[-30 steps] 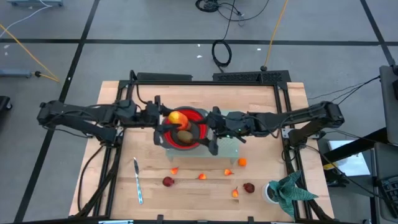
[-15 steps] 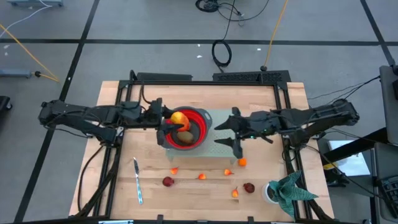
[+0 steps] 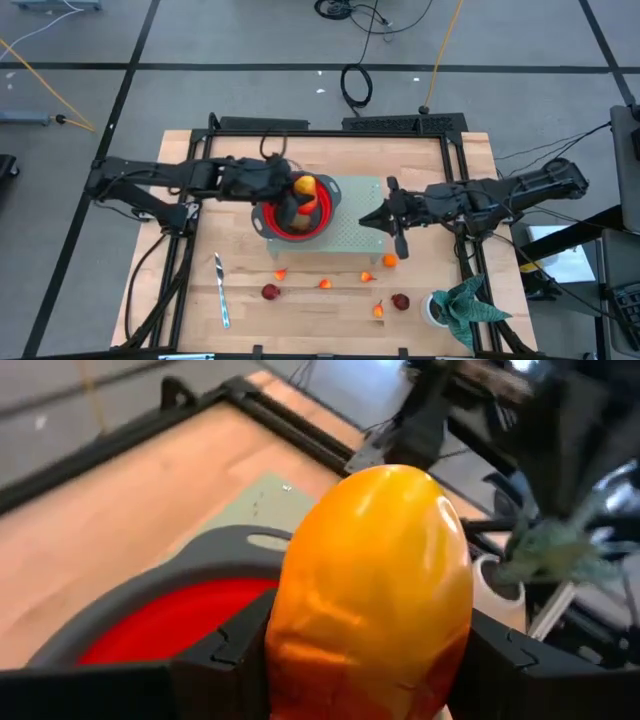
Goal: Pick & Place Fruit
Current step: Put the mango fruit into the strainer
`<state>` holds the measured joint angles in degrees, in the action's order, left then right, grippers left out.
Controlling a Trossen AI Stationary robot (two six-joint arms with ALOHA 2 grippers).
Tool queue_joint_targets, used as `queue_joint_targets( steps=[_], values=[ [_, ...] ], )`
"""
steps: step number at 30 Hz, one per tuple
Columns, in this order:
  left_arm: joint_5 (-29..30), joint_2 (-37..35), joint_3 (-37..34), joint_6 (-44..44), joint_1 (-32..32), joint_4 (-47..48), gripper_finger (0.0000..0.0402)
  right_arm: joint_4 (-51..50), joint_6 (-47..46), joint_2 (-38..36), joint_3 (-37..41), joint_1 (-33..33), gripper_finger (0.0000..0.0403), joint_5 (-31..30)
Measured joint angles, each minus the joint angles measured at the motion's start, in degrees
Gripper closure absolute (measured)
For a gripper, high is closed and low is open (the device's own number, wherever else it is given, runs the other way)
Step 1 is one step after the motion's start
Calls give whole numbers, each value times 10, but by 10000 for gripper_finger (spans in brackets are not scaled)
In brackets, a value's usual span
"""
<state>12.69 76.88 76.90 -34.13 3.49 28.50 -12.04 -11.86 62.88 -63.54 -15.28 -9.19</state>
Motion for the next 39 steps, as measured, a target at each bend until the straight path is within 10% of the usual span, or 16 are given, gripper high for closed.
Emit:
queue_joint_targets(
  steps=[18,39],
  values=[
    [-58,64,66,-295,-49,149,197,45,72,-18,38,-22,401,2],
    [-112,94,66,-414,-65,115,197,31,99,-18,38,-22,402,5]
  ],
)
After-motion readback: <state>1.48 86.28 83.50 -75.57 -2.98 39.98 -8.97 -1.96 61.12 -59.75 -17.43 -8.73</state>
